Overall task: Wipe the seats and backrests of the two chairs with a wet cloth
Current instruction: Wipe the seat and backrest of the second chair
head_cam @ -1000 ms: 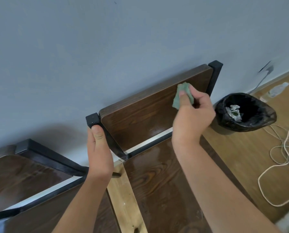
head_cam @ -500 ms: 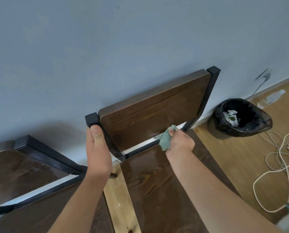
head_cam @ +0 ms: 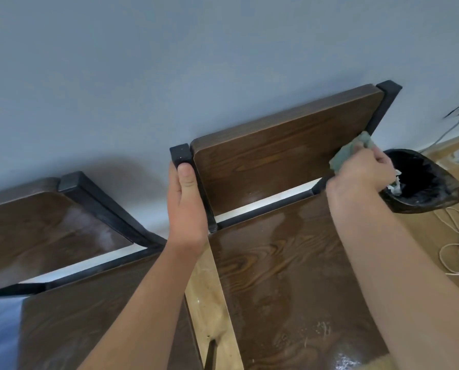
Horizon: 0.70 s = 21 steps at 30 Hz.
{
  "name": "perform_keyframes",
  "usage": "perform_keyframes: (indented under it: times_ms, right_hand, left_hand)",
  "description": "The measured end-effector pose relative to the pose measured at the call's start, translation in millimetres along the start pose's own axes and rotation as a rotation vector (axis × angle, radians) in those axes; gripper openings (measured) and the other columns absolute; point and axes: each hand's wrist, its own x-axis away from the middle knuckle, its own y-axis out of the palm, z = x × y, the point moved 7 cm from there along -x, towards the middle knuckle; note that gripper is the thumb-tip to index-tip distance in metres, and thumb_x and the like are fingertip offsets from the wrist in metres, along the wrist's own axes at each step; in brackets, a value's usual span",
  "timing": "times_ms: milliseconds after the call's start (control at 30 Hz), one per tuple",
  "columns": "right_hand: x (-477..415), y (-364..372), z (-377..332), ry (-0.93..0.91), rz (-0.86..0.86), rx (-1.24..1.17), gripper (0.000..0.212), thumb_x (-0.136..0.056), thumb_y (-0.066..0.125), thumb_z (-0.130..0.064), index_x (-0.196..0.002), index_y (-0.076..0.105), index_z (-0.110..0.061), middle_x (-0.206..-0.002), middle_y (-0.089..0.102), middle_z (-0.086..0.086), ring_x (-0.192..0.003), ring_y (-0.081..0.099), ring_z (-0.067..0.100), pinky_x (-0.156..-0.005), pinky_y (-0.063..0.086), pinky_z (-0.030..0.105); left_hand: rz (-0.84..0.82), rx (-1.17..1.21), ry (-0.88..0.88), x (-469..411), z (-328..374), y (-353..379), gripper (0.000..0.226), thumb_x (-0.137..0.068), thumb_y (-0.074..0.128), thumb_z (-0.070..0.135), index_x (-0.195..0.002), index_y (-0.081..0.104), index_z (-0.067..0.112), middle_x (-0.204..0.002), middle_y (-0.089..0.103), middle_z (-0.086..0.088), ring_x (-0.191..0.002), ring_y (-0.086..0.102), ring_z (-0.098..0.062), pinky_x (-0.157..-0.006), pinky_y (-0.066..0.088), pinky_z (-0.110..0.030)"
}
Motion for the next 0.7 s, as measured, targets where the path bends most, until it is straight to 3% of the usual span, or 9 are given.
perform_keyframes:
  times_ms: [133, 233, 300, 367, 400, 467, 533, 600, 700]
  right_hand:
    - [25.2, 6.5, 19.6, -0.051, 0.035, 0.024, 0.019, -0.093, 0.068, -0.008, -0.093, 0.065, -0.028, -0.105, 0.068, -0.005, -0.095, 0.067, 0.009, -0.079, 0.057, 0.019]
    - [51.3, 1.0, 62.5, 0.0, -0.006, 0.076, 0.023, -0.092, 0.07, -0.007, -0.088, 0.063, -0.029, -0.109, 0.069, -0.001, -0.098, 0.067, 0.012, -0.077, 0.054, 0.018]
    - [76.3, -1.2, 83.6, -0.01, -0.013, 0.115, 0.024, -0.091, 0.071, -0.005, -0.083, 0.062, -0.027, -0.106, 0.07, 0.001, -0.097, 0.067, 0.015, -0.073, 0.049, 0.013]
    - [110.3, 1.3, 109.2, 0.0, -0.125, 0.212, 0.019, -0.09, 0.072, -0.004, -0.087, 0.066, -0.022, -0.104, 0.071, 0.0, -0.098, 0.068, 0.015, -0.068, 0.048, 0.008]
    - [128.6, 2.5, 123.4, 0.012, -0.232, 0.272, 0.018, -0.089, 0.073, -0.004, -0.087, 0.068, -0.021, -0.102, 0.072, -0.001, -0.098, 0.069, 0.014, -0.071, 0.051, 0.01]
    - [157.5, 2.1, 152.6, 0.027, -0.457, 0.421, 0.017, -0.088, 0.075, -0.004, -0.085, 0.071, -0.02, -0.096, 0.075, -0.001, -0.096, 0.072, 0.016, -0.083, 0.061, 0.029]
    - [172.1, -7.2, 170.6, -0.004, -0.563, 0.594, 0.014, -0.087, 0.075, -0.006, -0.084, 0.073, -0.019, -0.092, 0.077, -0.002, -0.093, 0.073, 0.016, -0.09, 0.061, 0.041]
    - [180.2, -20.1, 174.0, -0.016, -0.586, 0.677, 0.011, -0.087, 0.076, -0.009, -0.085, 0.075, -0.021, -0.089, 0.077, -0.004, -0.09, 0.073, 0.017, -0.089, 0.061, 0.045]
    - [200.9, -41.9, 155.0, -0.105, -0.629, 0.767, 0.014, -0.089, 0.076, -0.011, -0.089, 0.074, -0.025, -0.09, 0.076, -0.006, -0.09, 0.072, 0.014, -0.086, 0.061, 0.04]
  left_hand:
    - [-0.002, -0.005, 0.013, -0.3, 3.9, 0.6, 0.042, -0.109, 0.023, 0.046, -0.131, 0.052, 0.025, -0.112, 0.06, 0.021, -0.092, 0.055, 0.025, -0.077, 0.04, 0.002]
    - [-0.034, 0.015, 0.008, 2.0, 8.3, 2.0, 0.044, -0.099, 0.026, 0.059, -0.123, 0.053, 0.034, -0.112, 0.061, 0.021, -0.094, 0.057, 0.023, -0.078, 0.041, 0.001]
    - [-0.06, 0.017, -0.002, 2.9, 10.6, 2.9, 0.034, -0.101, 0.026, 0.057, -0.116, 0.052, 0.04, -0.111, 0.061, 0.021, -0.093, 0.057, 0.023, -0.077, 0.041, 0.001]
    - [-0.077, 0.022, -0.022, 4.3, 12.4, -0.5, 0.026, -0.107, 0.028, 0.051, -0.11, 0.052, 0.043, -0.109, 0.061, 0.021, -0.09, 0.056, 0.024, -0.075, 0.04, 0.001]
    - [-0.086, 0.011, -0.031, 4.8, 13.7, -3.7, 0.026, -0.107, 0.028, 0.051, -0.109, 0.053, 0.041, -0.108, 0.061, 0.02, -0.088, 0.055, 0.024, -0.073, 0.04, 0.002]
    - [-0.121, -0.022, -0.053, 7.0, 16.4, -10.0, 0.03, -0.106, 0.032, 0.054, -0.114, 0.055, 0.036, -0.109, 0.062, 0.02, -0.09, 0.055, 0.022, -0.07, 0.04, 0.001]
    - [-0.13, -0.066, -0.081, 13.3, 14.4, -23.4, 0.027, -0.106, 0.039, 0.052, -0.125, 0.054, 0.039, -0.119, 0.062, 0.021, -0.106, 0.056, 0.014, -0.08, 0.042, -0.006]
    - [-0.108, -0.15, -0.083, 26.0, 9.5, -45.5, 0.033, -0.106, 0.047, 0.04, -0.139, 0.049, 0.041, -0.135, 0.056, 0.019, -0.123, 0.051, 0.003, -0.097, 0.042, -0.016]
    - [-0.094, -0.201, -0.169, 56.5, -5.2, -91.6, 0.041, -0.104, 0.05, 0.013, -0.139, 0.054, 0.034, -0.138, 0.055, 0.013, -0.12, 0.055, -0.002, -0.097, 0.046, -0.016]
